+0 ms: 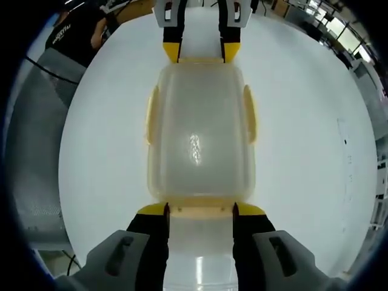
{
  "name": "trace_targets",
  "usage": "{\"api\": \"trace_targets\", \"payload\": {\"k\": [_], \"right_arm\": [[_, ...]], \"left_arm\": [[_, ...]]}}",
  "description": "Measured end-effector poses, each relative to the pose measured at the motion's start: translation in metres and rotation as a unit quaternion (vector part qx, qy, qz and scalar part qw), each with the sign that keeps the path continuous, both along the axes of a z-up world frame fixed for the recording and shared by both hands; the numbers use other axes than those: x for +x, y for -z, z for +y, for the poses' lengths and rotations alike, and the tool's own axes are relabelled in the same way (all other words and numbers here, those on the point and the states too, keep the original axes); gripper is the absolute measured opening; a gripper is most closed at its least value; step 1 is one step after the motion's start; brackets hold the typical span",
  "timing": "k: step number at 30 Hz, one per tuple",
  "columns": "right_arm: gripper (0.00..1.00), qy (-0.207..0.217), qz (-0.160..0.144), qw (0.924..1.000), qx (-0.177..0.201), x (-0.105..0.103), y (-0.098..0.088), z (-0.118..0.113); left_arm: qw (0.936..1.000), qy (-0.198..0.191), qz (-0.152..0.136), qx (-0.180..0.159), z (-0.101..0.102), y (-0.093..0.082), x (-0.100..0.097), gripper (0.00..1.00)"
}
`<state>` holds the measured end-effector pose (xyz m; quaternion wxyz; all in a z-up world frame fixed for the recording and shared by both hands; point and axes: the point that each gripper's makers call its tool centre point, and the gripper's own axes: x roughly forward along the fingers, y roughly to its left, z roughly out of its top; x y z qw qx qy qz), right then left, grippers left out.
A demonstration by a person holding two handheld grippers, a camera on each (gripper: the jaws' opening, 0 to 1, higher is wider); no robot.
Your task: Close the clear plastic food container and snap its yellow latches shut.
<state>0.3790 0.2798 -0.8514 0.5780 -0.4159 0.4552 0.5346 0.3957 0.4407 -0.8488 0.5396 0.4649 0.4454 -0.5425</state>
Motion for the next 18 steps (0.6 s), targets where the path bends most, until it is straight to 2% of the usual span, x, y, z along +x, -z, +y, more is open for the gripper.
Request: {"api": "trace_targets", "payload": {"k": [4,13,18], "right_arm": [[0.38,0.002,0.0,1.0,0.001,-0.0001,0.0001,0.0012],[0.37,0.002,-0.002,0.9997,-0.024,-0.0024,0.0002,0.0009],[0.37,-0.001,-0.003,1.0,-0.004,-0.004,-0.0007,0.0002]], "left_arm": [[1.0,-0.007,0.0,-0.005,0.0003,-0.0003,-0.0002,0.34],[0.9999,-0.008,-0.003,0.015,0.0007,0.0001,-0.0006,0.34],[0.9997,-0.006,-0.003,0.024,0.0013,0.0001,-0.0009,0.34]]}}
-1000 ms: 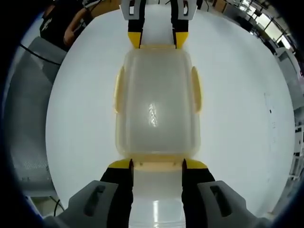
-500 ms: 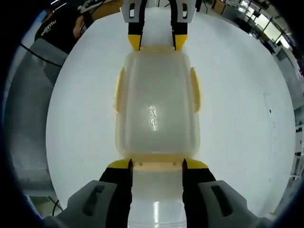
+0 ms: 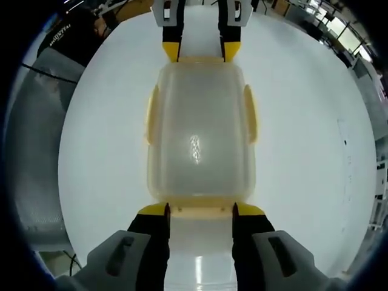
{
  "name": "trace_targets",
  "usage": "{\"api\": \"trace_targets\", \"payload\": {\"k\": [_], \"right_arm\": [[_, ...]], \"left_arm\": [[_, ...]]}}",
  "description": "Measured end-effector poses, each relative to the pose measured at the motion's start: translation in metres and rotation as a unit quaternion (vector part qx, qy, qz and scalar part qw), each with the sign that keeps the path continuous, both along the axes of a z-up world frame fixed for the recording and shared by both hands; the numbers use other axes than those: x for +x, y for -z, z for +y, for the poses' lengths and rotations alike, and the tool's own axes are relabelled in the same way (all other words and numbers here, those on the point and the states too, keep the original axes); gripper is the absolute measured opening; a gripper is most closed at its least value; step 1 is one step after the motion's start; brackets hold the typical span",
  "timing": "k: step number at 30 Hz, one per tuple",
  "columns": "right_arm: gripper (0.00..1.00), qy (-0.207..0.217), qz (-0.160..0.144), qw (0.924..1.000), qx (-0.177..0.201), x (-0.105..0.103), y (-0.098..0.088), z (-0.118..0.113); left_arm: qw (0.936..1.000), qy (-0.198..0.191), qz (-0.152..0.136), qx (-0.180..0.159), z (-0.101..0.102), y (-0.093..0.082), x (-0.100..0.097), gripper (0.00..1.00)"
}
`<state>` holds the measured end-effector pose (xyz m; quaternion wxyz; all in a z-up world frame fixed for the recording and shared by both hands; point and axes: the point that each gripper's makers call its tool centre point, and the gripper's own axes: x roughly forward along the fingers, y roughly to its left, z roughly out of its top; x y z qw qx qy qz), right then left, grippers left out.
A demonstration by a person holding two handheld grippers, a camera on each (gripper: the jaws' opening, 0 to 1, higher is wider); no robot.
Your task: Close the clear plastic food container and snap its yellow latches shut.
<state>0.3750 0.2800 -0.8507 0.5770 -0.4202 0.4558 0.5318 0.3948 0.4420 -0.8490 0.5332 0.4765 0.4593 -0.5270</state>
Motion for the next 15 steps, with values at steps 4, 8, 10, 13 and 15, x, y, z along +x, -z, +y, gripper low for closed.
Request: {"api": "trace_targets", "payload": {"k": [4,8,10,13,15], "right_arm": [[0.36,0.003,-0.002,1.0,-0.001,0.0,0.001,0.001],[0.36,0.006,0.008,0.9999,0.007,0.0,-0.001,0.001],[0.36,0.003,0.01,0.9998,0.017,-0.002,-0.002,0.004],[0.36,-0.002,0.009,0.9997,0.023,-0.003,-0.005,0.005],[0.36,-0.002,0.009,0.9995,0.03,-0.004,-0.01,0.007]], "left_arm": [[1.0,0.003,0.006,0.005,0.0,0.0,0.0,0.33],[0.9998,-0.008,0.014,0.008,0.002,-0.001,-0.002,0.34],[0.9998,-0.006,0.013,0.016,0.004,0.0,-0.003,0.34],[0.9996,-0.012,0.018,0.015,0.006,-0.004,-0.005,0.34],[0.9996,-0.014,0.014,0.018,0.007,-0.008,-0.005,0.33]]}}
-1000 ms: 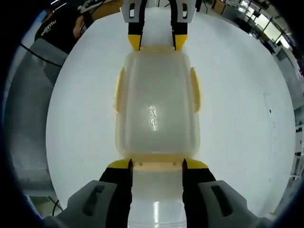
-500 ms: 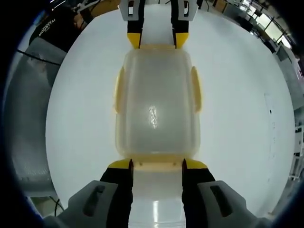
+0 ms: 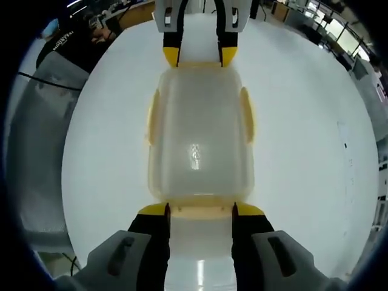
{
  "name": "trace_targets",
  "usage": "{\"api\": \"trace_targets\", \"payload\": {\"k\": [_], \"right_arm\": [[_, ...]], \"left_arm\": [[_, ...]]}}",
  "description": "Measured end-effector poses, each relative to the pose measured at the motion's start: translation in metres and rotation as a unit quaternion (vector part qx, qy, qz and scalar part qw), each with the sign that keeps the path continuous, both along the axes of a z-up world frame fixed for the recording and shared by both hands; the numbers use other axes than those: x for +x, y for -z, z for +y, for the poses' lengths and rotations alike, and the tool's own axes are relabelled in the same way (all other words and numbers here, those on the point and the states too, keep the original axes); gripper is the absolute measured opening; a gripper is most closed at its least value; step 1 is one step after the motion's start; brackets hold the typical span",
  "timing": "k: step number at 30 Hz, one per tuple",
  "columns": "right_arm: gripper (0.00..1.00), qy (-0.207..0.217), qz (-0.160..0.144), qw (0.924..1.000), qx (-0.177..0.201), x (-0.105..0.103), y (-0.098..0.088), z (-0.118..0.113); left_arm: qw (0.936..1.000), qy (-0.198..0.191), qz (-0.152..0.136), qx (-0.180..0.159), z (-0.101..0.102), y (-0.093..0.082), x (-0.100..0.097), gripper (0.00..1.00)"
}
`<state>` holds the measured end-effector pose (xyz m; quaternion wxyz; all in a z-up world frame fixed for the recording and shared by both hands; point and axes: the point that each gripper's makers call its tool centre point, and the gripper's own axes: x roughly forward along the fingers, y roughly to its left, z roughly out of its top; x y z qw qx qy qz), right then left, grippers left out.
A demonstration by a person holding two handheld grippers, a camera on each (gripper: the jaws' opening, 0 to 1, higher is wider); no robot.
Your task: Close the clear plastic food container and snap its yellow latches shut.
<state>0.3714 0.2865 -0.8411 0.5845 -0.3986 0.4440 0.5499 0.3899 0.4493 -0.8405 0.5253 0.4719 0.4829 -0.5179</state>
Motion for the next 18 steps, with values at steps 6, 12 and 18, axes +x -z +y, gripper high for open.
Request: {"api": "trace_targets", "payload": {"k": [6,12,18], "right_arm": [[0.36,-0.012,-0.011,0.9998,0.015,-0.002,-0.012,0.0],[0.36,-0.021,-0.019,0.9989,0.039,-0.003,-0.031,0.002],[0.36,-0.028,-0.03,0.9977,0.054,-0.005,-0.048,0.0]], "left_arm": [[0.9999,-0.011,-0.002,0.0,-0.001,-0.013,-0.005,0.33],[0.9997,-0.022,-0.007,0.003,-0.001,-0.034,-0.012,0.33],[0.9993,-0.031,-0.02,0.008,-0.002,-0.054,-0.016,0.33]]}}
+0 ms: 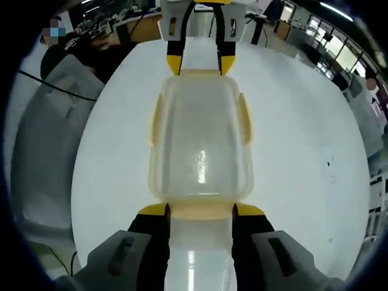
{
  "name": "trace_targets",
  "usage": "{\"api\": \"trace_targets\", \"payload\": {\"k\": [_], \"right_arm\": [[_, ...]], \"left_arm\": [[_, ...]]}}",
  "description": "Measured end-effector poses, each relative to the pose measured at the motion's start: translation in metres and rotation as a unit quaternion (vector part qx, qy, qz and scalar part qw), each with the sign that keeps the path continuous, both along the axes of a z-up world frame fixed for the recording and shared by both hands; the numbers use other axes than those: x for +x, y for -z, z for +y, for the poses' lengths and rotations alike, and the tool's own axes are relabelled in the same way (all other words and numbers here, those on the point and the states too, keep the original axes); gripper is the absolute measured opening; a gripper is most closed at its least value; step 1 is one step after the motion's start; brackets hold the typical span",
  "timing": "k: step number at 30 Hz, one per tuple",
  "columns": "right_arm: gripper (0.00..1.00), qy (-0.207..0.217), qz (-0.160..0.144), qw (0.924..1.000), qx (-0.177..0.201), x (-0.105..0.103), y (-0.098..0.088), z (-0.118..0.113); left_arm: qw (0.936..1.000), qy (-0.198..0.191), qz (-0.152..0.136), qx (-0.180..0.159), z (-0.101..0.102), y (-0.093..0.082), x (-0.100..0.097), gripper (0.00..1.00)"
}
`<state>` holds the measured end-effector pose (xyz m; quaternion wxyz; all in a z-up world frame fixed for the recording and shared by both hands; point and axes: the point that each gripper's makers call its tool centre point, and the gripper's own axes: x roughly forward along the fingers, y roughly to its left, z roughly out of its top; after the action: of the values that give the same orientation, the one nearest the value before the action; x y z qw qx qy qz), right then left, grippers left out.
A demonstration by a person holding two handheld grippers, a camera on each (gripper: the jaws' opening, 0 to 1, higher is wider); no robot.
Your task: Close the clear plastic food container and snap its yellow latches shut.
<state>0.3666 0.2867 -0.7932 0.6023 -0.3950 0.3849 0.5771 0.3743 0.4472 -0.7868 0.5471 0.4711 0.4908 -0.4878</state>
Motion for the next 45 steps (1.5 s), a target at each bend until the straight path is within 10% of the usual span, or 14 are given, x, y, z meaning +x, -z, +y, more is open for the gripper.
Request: {"api": "trace_targets", "payload": {"k": [13,45], "right_arm": [[0.36,-0.013,-0.015,0.9997,0.01,-0.011,-0.024,-0.027],[0.36,0.036,-0.014,0.9978,-0.054,-0.007,-0.015,-0.182]], "left_arm": [[0.9997,-0.021,-0.007,-0.004,-0.029,-0.025,-0.018,0.33],[0.9989,0.021,0.005,-0.042,-0.179,-0.012,-0.003,0.33]]}}
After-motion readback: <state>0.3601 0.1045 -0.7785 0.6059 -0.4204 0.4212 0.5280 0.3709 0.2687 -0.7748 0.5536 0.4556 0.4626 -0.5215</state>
